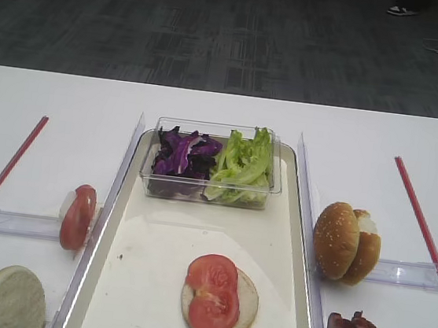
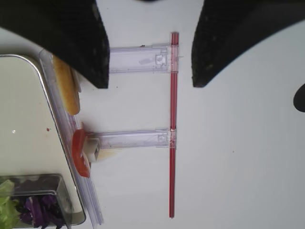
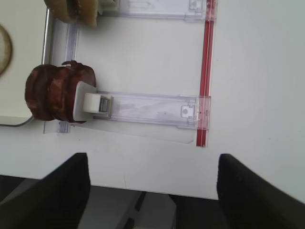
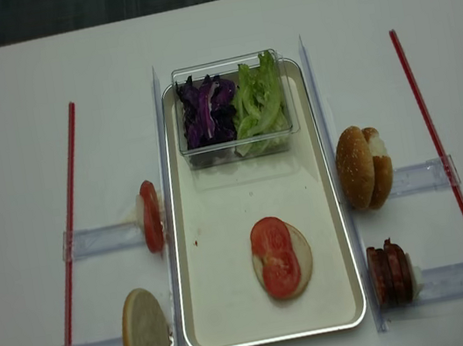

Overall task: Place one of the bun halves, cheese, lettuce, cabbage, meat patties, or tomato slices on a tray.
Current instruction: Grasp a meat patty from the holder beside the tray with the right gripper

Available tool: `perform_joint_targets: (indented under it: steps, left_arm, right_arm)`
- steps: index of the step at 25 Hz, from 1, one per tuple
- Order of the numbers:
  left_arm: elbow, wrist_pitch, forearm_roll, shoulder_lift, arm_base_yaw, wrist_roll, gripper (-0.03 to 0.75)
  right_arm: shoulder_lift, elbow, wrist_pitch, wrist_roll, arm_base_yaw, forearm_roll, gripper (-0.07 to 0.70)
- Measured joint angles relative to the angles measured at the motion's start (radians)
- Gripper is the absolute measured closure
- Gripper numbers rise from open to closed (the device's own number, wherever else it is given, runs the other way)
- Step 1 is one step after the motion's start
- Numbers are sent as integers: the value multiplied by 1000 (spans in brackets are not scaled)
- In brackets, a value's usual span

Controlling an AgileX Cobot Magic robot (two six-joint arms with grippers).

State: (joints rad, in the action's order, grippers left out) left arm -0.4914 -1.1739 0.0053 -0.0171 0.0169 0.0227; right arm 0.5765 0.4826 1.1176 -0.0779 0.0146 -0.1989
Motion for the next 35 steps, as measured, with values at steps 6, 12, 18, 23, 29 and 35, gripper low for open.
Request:
perform_joint_targets:
  steps: [6,12,18,23,29,35]
  left_arm:
    - [0,0,0,0,0,0,316]
    - [0,0,0,0,0,0,316]
    - [0,0,0,0,0,0,316]
    - [0,0,0,0,0,0,316]
    - [0,0,0,0,0,0,316]
    - [0,0,0,0,0,0,316]
  right_arm:
    - [65,0,-3,0,0,0,80]
    - [129,2,-11,0,0,0,83]
    - [194,4,-10,0,0,-4,83]
    - [260,20,22,0,0,-7,83]
    - [311,21,34,0,2,-8,86]
    - [317,21,34,0,2,-8,87]
